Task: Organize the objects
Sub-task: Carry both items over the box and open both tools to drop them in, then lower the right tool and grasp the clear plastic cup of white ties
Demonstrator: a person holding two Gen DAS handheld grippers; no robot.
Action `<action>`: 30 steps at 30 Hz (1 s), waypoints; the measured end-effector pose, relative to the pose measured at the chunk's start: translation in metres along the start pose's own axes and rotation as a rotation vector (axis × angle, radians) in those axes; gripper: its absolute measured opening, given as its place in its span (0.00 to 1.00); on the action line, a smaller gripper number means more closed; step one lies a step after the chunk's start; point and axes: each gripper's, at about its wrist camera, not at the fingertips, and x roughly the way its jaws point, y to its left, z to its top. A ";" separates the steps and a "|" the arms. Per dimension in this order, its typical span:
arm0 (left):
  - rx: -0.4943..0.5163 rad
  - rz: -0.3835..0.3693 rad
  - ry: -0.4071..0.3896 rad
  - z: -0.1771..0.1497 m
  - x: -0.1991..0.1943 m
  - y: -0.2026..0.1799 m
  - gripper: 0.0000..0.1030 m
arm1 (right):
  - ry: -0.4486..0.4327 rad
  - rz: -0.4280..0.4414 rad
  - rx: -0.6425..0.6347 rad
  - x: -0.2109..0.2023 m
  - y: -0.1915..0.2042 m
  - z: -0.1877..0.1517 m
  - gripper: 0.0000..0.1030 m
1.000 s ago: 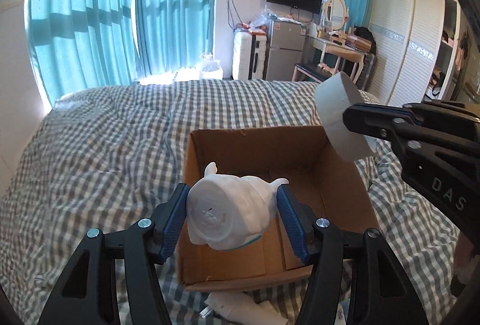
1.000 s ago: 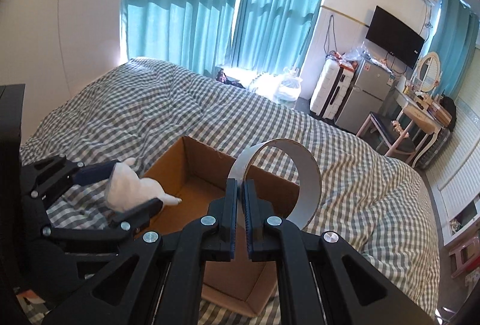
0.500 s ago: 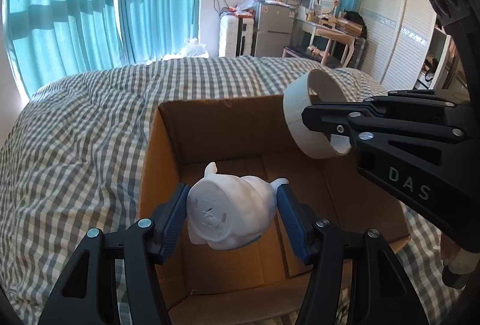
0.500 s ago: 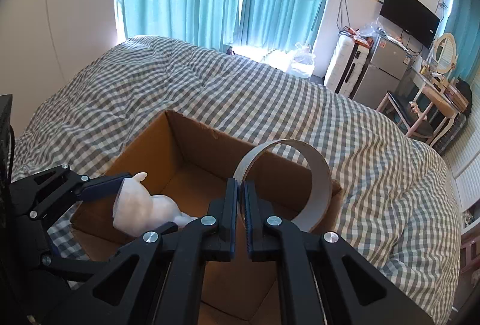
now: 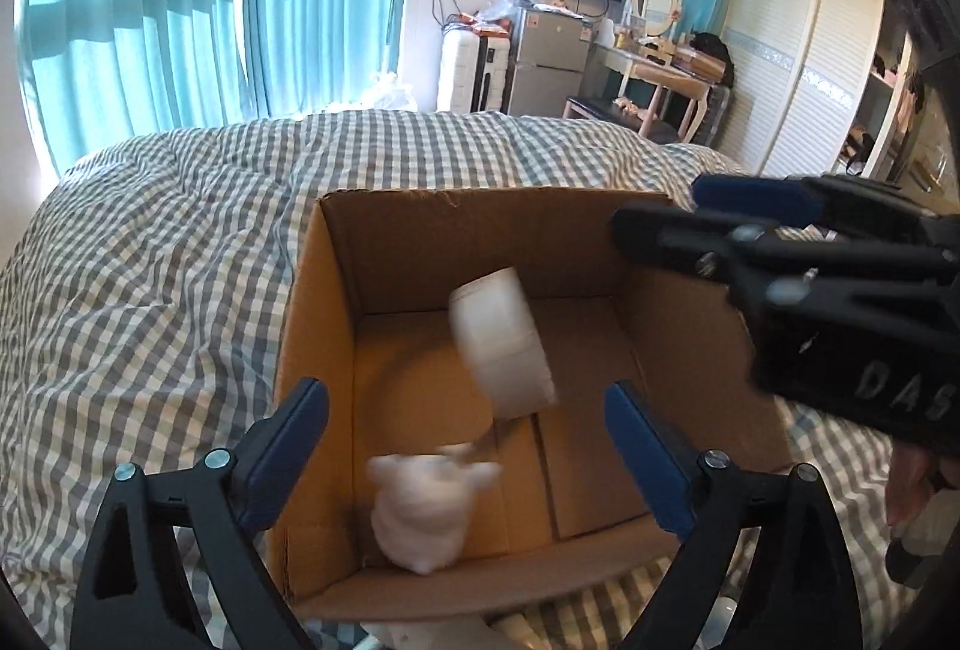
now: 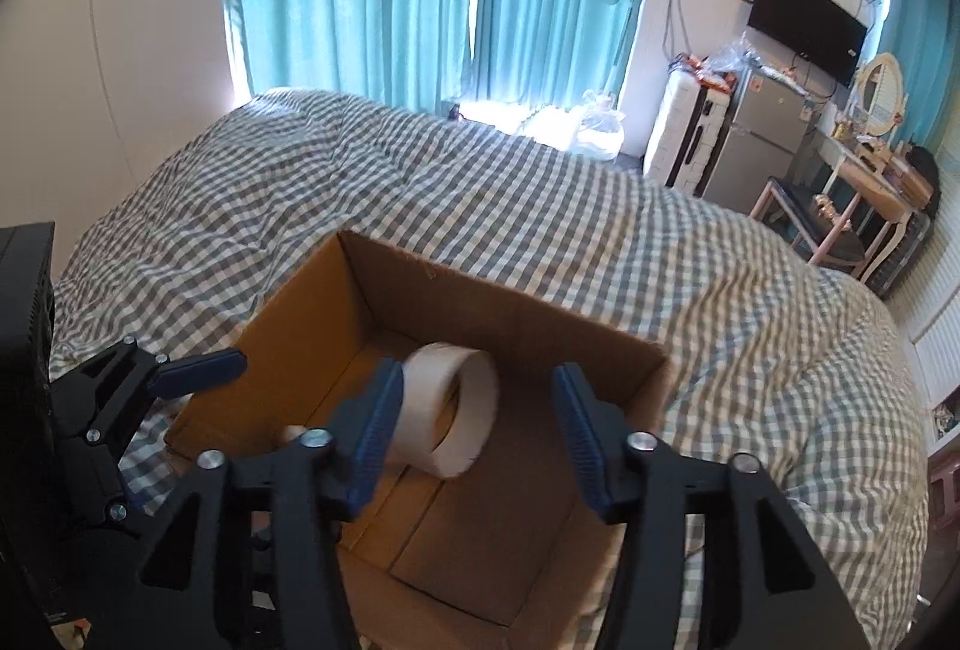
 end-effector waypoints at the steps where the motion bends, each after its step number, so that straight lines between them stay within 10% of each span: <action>1: -0.004 0.002 0.002 0.001 -0.003 -0.001 0.93 | -0.009 -0.013 0.003 -0.008 -0.002 0.000 0.52; 19: 0.009 0.158 -0.128 -0.013 -0.139 -0.025 0.99 | -0.177 -0.046 0.033 -0.174 0.002 -0.027 0.85; 30: -0.029 0.213 -0.076 -0.065 -0.153 -0.015 1.00 | -0.156 -0.086 -0.012 -0.188 0.033 -0.084 0.87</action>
